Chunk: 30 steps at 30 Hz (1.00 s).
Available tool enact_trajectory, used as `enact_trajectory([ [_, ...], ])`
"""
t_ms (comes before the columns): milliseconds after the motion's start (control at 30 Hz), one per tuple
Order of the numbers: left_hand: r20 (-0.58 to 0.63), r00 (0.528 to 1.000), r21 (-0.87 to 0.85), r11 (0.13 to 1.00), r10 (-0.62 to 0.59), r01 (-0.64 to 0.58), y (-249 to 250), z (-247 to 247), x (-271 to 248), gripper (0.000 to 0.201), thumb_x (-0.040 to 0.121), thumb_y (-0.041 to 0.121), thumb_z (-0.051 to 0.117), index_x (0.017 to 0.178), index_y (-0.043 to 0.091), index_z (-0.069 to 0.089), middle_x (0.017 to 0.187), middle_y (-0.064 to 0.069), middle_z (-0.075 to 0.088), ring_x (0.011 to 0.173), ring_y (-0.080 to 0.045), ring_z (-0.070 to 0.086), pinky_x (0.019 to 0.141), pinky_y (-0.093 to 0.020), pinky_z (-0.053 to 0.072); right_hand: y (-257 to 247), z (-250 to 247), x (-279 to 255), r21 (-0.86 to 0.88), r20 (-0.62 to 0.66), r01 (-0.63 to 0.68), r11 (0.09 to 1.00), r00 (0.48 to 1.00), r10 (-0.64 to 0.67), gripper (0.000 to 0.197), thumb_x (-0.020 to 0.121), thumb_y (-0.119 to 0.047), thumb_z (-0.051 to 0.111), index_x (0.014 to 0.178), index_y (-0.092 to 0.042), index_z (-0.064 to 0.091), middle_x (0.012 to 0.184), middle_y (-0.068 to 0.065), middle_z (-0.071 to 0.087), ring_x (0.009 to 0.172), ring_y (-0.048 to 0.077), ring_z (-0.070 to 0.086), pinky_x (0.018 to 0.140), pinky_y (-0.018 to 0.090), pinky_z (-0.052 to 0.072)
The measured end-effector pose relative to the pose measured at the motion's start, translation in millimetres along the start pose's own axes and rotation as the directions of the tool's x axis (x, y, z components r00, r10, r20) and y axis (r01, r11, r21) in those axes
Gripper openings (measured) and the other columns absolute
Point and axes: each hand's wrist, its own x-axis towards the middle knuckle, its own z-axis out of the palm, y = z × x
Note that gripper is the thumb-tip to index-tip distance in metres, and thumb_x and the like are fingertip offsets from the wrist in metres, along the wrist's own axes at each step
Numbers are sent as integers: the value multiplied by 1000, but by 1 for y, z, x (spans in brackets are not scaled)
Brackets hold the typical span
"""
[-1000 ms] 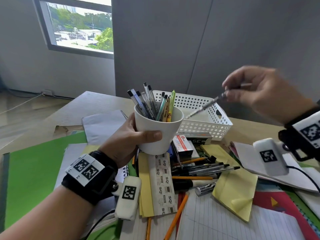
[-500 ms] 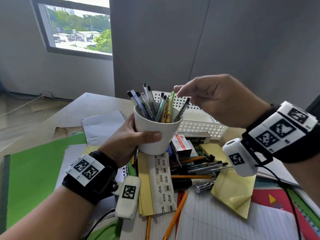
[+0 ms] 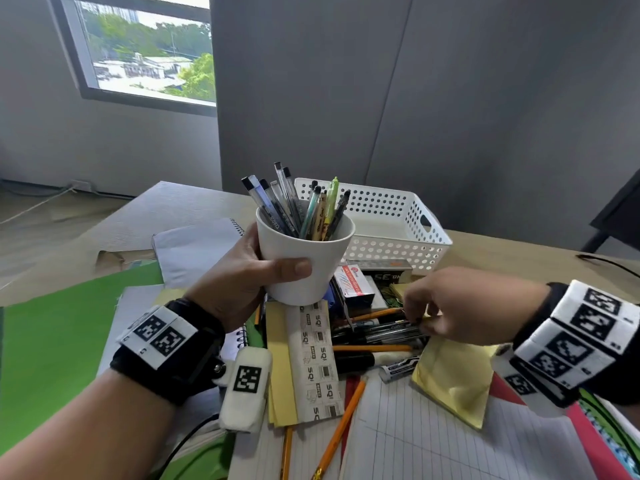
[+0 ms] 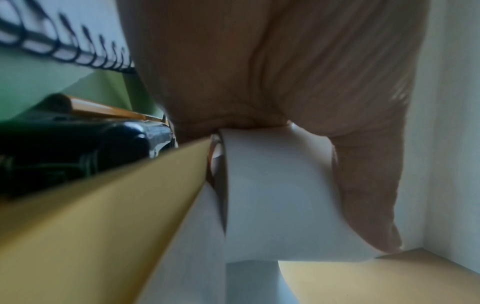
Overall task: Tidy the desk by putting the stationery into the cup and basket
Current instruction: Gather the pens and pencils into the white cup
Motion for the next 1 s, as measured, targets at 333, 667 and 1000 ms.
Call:
enact_trajectory([
  [333,11,1000,-7,1000,2,-2,-1,0,0,82,62,8,83,138,21,55,129,-20,67,109,-35,68,87,-46,60,14,2,7,154,-71,2,988,997,9,24,87,-14,68,82,-36,59,82,-14,63,77,6,58,73,33,56],
  [667,14,1000,-17,1000,3,-3,-1,-1,0,73,61,9,83,129,28,64,123,-15,71,105,-31,70,84,-44,61,15,-4,9,153,34,-10,988,999,5,17,86,-30,75,99,-40,70,86,-21,66,82,1,62,70,18,52],
  [1000,-11,1000,20,1000,-21,22,-1,-2,1,89,59,12,86,141,20,51,130,-19,67,110,-35,68,87,-46,59,31,-41,1,374,-196,163,913,976,-94,15,86,-20,78,89,-34,72,87,-16,74,82,4,70,84,31,59],
])
